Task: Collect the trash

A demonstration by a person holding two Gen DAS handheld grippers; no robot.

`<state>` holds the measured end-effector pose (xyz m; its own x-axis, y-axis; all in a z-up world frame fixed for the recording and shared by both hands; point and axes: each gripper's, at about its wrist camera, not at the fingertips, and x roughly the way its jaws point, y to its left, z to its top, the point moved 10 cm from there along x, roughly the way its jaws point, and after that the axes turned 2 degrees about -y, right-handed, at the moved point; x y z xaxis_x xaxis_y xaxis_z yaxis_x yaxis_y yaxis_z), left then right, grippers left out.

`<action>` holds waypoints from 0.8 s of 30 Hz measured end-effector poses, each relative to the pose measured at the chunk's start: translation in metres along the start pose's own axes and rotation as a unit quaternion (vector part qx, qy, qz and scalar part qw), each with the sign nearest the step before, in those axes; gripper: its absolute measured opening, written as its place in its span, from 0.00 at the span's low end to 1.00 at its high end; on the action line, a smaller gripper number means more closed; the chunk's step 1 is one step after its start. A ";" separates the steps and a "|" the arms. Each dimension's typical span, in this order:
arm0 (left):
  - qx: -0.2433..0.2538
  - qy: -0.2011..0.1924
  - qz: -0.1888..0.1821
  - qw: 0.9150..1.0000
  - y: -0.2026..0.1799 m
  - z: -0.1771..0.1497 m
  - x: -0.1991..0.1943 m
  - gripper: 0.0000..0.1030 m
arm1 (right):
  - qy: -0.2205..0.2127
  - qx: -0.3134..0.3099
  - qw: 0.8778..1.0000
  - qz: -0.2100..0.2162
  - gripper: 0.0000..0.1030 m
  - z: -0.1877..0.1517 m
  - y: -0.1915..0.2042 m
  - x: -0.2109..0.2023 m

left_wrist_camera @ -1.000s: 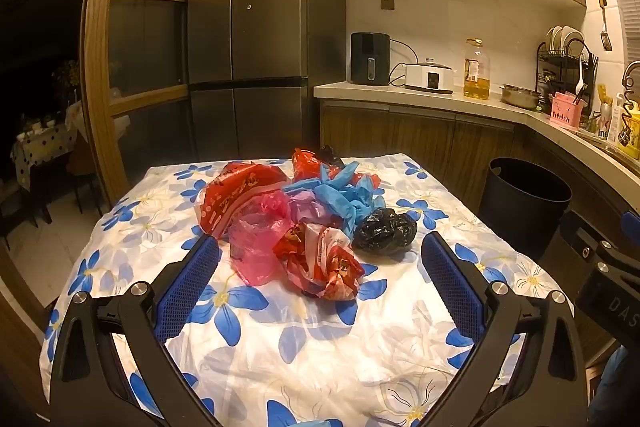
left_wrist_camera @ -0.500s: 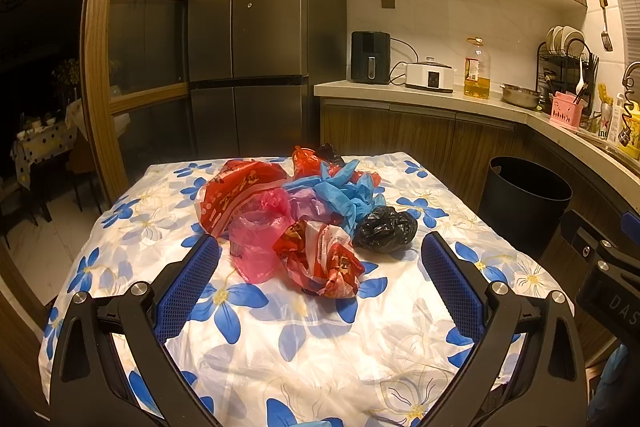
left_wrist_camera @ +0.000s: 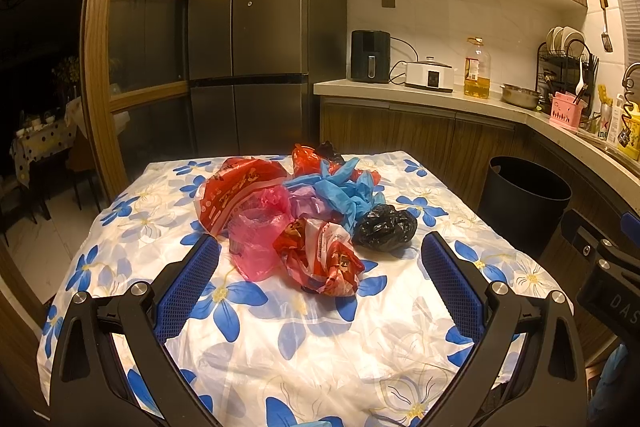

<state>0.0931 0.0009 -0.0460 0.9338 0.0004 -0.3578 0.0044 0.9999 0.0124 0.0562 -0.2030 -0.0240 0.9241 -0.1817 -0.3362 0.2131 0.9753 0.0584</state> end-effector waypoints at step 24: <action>-0.002 0.001 -0.001 1.000 0.001 -0.004 0.001 0.95 | -0.001 0.000 1.000 0.000 0.96 0.000 -0.001 -0.001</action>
<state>0.0921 0.0015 -0.0502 0.9330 -0.0018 -0.3599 0.0052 1.0000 0.0084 0.0551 -0.2033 -0.0235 0.9247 -0.1813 -0.3347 0.2126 0.9753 0.0592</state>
